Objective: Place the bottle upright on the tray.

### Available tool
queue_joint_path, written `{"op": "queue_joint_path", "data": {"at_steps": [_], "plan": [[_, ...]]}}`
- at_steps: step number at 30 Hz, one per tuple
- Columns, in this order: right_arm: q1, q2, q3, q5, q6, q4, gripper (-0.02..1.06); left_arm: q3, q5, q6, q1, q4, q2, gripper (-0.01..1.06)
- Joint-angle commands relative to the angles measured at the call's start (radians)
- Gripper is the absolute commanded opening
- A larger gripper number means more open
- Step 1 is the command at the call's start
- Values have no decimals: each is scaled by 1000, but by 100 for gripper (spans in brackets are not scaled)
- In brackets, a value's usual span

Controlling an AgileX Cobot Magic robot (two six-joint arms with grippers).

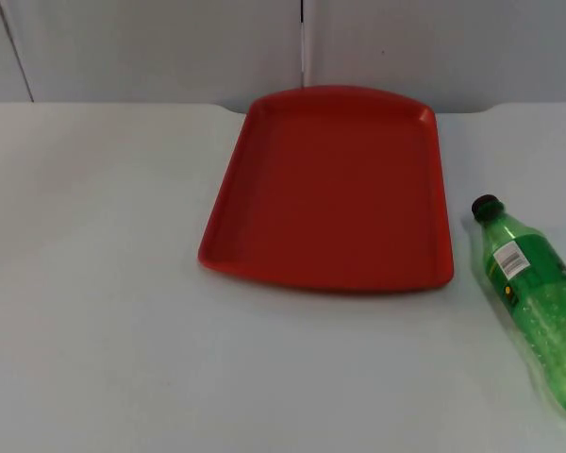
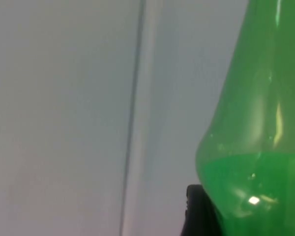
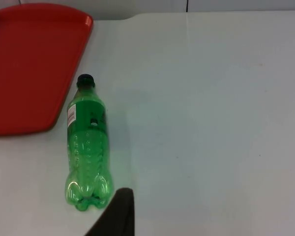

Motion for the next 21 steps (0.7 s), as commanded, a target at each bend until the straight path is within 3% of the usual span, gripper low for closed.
{"op": "queue_joint_path", "data": {"at_steps": [1,2,4,9,21], "plan": [[-6,-4,1,-7,-4,3,105,171,-229,-6,14,16,-61,0],[-6,-4,1,-7,-4,3,105,235,-318,-6,25,16,-72,0],[-6,-4,1,-7,-4,3,105,325,-392,0,26,18,-80,0],[-6,-4,1,-7,-4,3,105,454,-464,102,26,3,-39,0],[-6,-4,1,-7,-4,3,105,463,-652,238,26,-8,156,0]]}}
